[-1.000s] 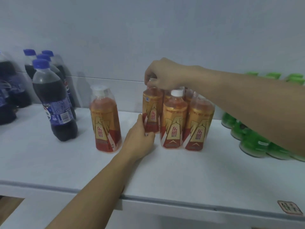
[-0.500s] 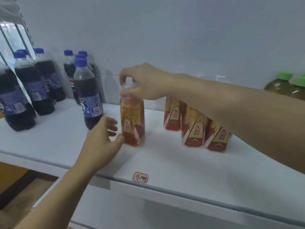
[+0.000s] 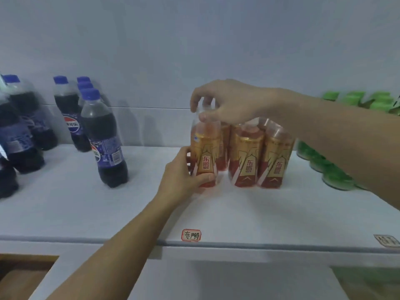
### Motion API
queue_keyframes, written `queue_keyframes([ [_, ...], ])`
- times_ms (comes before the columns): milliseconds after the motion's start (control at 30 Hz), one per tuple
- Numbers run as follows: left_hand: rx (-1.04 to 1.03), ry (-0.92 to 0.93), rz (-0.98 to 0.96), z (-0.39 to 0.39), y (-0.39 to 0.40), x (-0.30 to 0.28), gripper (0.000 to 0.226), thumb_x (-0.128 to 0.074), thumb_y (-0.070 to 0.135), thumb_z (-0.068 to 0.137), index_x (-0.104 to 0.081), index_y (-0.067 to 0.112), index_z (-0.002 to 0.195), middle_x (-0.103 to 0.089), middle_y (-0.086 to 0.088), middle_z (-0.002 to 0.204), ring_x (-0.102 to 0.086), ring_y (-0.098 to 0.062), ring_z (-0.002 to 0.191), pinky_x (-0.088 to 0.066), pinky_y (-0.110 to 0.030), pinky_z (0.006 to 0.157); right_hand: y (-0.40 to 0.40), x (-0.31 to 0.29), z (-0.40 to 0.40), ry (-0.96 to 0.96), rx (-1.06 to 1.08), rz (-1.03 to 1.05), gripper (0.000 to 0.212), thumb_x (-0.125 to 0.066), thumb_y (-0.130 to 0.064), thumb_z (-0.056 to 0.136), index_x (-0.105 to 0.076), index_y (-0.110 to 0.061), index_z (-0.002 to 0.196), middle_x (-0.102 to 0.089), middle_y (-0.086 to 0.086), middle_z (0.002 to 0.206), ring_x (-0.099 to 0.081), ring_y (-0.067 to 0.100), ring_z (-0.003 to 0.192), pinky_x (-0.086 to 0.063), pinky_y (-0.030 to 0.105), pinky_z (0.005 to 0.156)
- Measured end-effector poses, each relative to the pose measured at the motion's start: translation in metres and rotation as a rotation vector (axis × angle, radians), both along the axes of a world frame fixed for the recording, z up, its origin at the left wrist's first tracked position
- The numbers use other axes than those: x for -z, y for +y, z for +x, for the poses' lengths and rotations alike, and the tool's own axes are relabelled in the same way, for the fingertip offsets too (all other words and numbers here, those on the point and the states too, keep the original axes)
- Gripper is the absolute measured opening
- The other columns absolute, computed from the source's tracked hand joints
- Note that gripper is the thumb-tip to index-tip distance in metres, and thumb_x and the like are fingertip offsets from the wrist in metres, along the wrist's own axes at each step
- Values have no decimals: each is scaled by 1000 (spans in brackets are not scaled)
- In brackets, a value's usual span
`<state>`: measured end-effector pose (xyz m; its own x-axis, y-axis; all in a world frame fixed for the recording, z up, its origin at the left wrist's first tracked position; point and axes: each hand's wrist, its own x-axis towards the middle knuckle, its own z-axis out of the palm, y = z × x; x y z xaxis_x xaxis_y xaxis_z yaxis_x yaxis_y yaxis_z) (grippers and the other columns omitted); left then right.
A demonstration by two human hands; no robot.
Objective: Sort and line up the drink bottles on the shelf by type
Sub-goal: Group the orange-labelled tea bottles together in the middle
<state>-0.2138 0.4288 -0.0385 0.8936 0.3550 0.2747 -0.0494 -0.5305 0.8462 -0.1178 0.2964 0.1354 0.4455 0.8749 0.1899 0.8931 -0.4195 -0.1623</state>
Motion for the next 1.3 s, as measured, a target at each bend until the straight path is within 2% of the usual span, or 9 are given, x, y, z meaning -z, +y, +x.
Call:
queue_keyframes([
  [167, 3, -13, -68, 24, -21, 17, 69, -90, 28, 73, -50, 35, 128, -63, 21, 107, -61, 7, 94, -58, -24, 79, -19, 18, 11, -8, 129, 17, 21, -60, -31, 96, -63, -36, 116, -62, -6, 109, -57, 10, 92, -45, 31, 81],
  [400, 6, -20, 17, 42, -20, 24, 80, -91, 35, 71, -47, 27, 137, -62, 9, 122, -62, -8, 105, -54, -25, 86, -22, 36, 14, -101, 213, 82, 36, -48, -43, 91, -59, -42, 125, -62, -8, 132, -52, 20, 125, -42, 49, 105],
  [500, 35, 82, 10, 41, -14, 25, 99, -91, 41, 68, -37, 22, 149, -58, 4, 133, -62, -12, 110, -49, -20, 82, -24, 42, 0, -220, 233, 168, 38, -53, -39, 95, -54, -40, 133, -57, -7, 131, -44, 19, 126, -33, 45, 102],
  [567, 42, 166, 83, 33, -4, 23, 110, -88, 50, 68, -27, 22, 156, -50, 1, 143, -57, -17, 124, -48, -24, 86, -24, 52, -16, -222, 192, 367, 34, -57, -34, 94, -57, -36, 128, -58, -7, 123, -47, 16, 118, -37, 41, 99],
  [667, 45, 252, 376, -3, 22, 15, 81, -75, 51, 83, -40, 24, 150, -52, 2, 143, -55, -13, 123, -48, -27, 97, -16, 82, -47, -58, 126, 599, 29, -62, -26, 91, -62, -27, 120, -59, -5, 110, -53, 9, 102, -42, 27, 94],
  [800, 38, 245, 481, -70, 73, 10, 42, -70, 35, 91, -61, 25, 130, -64, 9, 124, -60, -5, 108, -50, -26, 99, 16, 138, -95, 255, 158, 522, 35, -65, -28, 93, -56, -34, 126, -53, -10, 120, -47, 1, 106, -40, 23, 97],
  [900, -144, 261, 595, -107, 120, 12, 29, -66, 31, 92, -68, 22, 119, -67, 5, 115, -63, -14, 102, -50, -29, 92, 50, 169, -125, 500, 189, 432, 36, -63, -37, 95, -51, -46, 127, -49, -12, 128, -49, 5, 115, -41, 28, 102],
  [1033, -356, 310, 636, -144, 175, 22, 26, -60, 33, 92, -71, 21, 112, -65, -1, 116, -60, -23, 104, -50, -39, 94, 91, 192, -152, 295, 281, 160, 37, -53, -48, 96, -51, -43, 133, -48, -11, 137, -38, 17, 129, -30, 41, 104],
  [1300, -362, 218, 634, -159, 185, 37, 32, -53, 39, 95, -68, 26, 121, -60, 5, 128, -57, -16, 110, -47, -32, 95, 153, 200, -177, 189, 376, 173, 38, -48, -52, 97, -56, -40, 133, -47, -12, 138, -36, 17, 130, -28, 43, 104],
])
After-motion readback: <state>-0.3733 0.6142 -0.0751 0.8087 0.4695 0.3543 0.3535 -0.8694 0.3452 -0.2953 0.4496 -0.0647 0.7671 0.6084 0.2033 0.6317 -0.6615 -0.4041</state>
